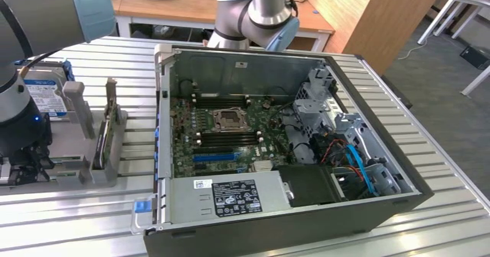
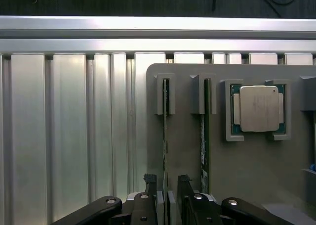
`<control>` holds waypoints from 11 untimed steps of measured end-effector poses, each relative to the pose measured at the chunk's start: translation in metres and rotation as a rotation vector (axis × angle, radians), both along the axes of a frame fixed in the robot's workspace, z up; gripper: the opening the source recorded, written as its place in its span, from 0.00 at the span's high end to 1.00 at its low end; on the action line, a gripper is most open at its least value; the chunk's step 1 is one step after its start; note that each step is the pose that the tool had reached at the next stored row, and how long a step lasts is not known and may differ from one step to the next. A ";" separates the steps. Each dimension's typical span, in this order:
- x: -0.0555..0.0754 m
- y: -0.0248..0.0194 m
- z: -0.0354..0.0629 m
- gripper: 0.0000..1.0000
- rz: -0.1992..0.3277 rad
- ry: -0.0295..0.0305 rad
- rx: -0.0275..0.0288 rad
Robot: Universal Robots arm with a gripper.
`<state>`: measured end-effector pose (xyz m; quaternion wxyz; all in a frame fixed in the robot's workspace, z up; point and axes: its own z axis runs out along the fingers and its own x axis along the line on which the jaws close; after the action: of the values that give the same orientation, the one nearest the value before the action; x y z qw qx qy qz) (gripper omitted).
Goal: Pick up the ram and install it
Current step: 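Pick up the ram and move it above insertion slot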
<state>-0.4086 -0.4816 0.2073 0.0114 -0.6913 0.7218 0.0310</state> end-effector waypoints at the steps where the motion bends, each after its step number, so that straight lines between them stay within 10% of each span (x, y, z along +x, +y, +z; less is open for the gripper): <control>1: 0.000 0.0000 0.0000 0.69 0.000 0.0000 0.0001; 11: 0.000 -0.0010 -0.0024 0.69 0.000 0.0001 0.0000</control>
<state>-0.4085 -0.4826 0.2049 0.0114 -0.6913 0.7218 0.0311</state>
